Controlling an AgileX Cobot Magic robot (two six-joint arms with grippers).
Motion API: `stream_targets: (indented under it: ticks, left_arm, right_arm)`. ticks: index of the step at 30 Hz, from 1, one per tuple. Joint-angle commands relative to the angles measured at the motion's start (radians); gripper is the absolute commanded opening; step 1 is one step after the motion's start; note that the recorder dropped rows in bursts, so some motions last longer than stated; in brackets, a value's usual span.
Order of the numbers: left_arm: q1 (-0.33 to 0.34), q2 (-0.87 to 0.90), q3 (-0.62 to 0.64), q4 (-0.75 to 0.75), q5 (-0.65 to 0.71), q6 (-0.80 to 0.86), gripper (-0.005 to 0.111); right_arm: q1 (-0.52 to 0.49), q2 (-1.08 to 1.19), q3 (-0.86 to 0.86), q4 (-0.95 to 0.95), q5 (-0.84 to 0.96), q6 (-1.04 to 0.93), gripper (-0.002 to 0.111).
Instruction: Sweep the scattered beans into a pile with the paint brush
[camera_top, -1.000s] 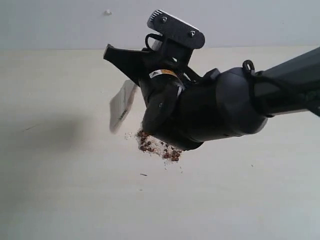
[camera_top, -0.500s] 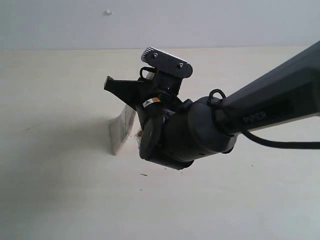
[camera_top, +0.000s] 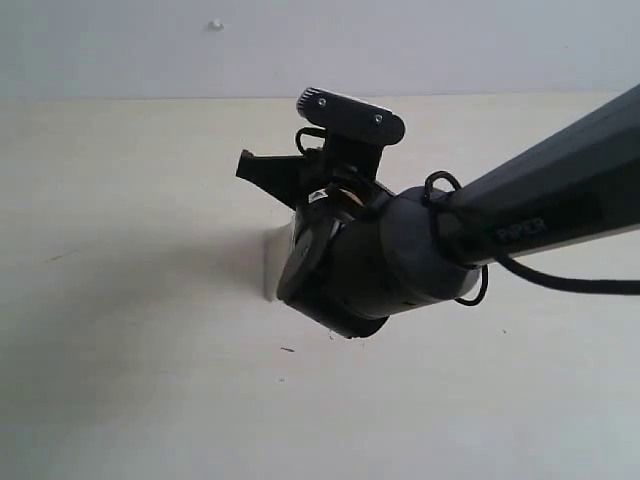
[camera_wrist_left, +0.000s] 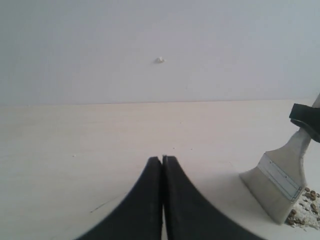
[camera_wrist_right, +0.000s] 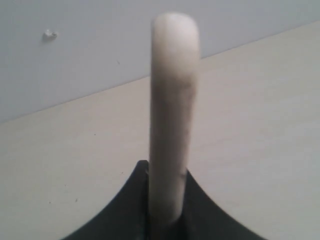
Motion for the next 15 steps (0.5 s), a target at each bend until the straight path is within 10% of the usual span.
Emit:
stream_targets:
  ticks: [1,9,15]
  left_arm:
    - [-0.002,-0.005,0.002,0.004,-0.003,0.001,0.000]
    - [-0.002,-0.005,0.002,0.004,-0.003,0.001,0.000]
    - [-0.002,-0.005,0.002,0.004,-0.003,0.001,0.000]
  right_arm:
    - [0.001,-0.035,0.000,0.021,-0.026,-0.053,0.000]
    - [0.001,-0.155,0.000,-0.027,0.053,-0.132,0.000]
    - [0.001,-0.267,0.000,0.054,0.043,-0.598,0.000]
